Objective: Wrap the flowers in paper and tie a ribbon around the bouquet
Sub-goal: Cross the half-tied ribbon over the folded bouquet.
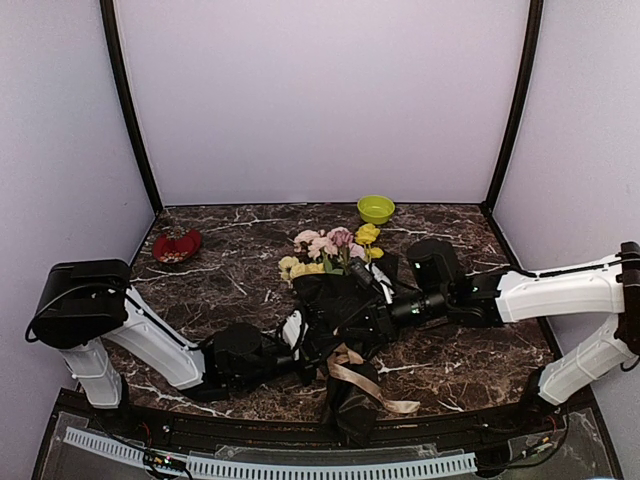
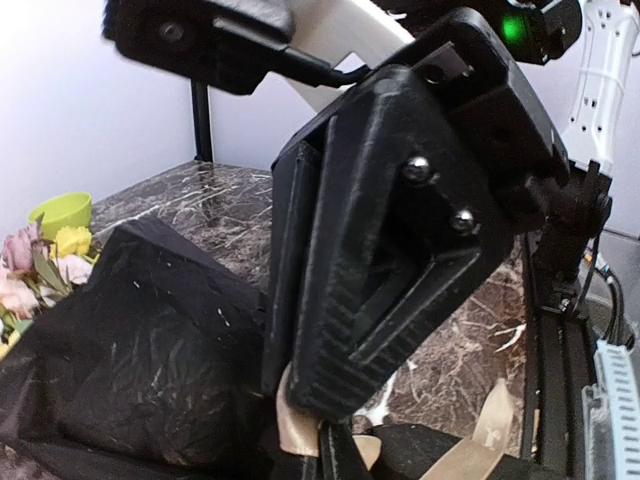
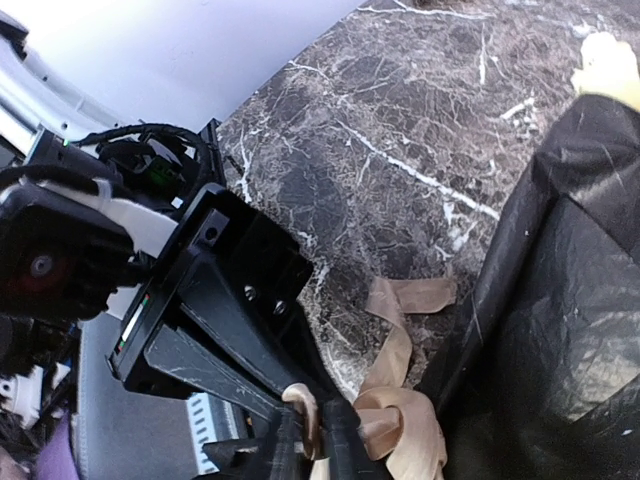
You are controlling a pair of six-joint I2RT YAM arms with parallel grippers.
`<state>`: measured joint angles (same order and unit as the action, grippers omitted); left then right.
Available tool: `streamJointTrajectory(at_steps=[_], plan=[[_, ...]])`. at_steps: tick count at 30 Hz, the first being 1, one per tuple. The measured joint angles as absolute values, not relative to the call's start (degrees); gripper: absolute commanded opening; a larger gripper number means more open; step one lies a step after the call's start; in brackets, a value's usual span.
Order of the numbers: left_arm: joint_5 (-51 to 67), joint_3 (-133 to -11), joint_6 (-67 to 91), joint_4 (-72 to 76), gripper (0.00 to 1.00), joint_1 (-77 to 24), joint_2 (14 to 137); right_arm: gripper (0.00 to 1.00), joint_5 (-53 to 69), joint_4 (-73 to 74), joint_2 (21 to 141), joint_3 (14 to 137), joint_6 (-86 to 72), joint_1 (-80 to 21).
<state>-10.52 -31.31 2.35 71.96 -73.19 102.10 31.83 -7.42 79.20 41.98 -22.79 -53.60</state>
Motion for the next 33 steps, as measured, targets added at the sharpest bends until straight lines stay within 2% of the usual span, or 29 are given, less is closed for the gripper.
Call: streamJointTrajectory(at_steps=[2, 5, 12, 18, 33], plan=[[-10.8, -30.6, 2.3, 72.8, 0.0, -73.2, 102.4, 0.28, 31.5, -6.8, 79.2, 42.4, -21.9, -53.7], [-10.9, -29.4, 2.7, 74.4, 0.0, -73.3, 102.4, 0.29, 29.4, -5.2, 78.7, 42.7, -21.7, -53.4], [-10.9, -28.4, 3.9, 76.3, 0.0, -73.3, 102.3, 0.21, 24.5, 0.2, 77.2, 42.6, -22.1, -50.5], [-10.7, -27.4, 5.8, 77.7, 0.0, -73.3, 102.3, 0.17, 23.2, 7.1, 85.0, 44.9, -19.6, -50.1], [-11.5, -25.6, 9.1, 80.1, 0.0, -73.3, 102.2, 0.17, 33.7, 7.6, 93.8, 48.3, -14.8, -50.0]])
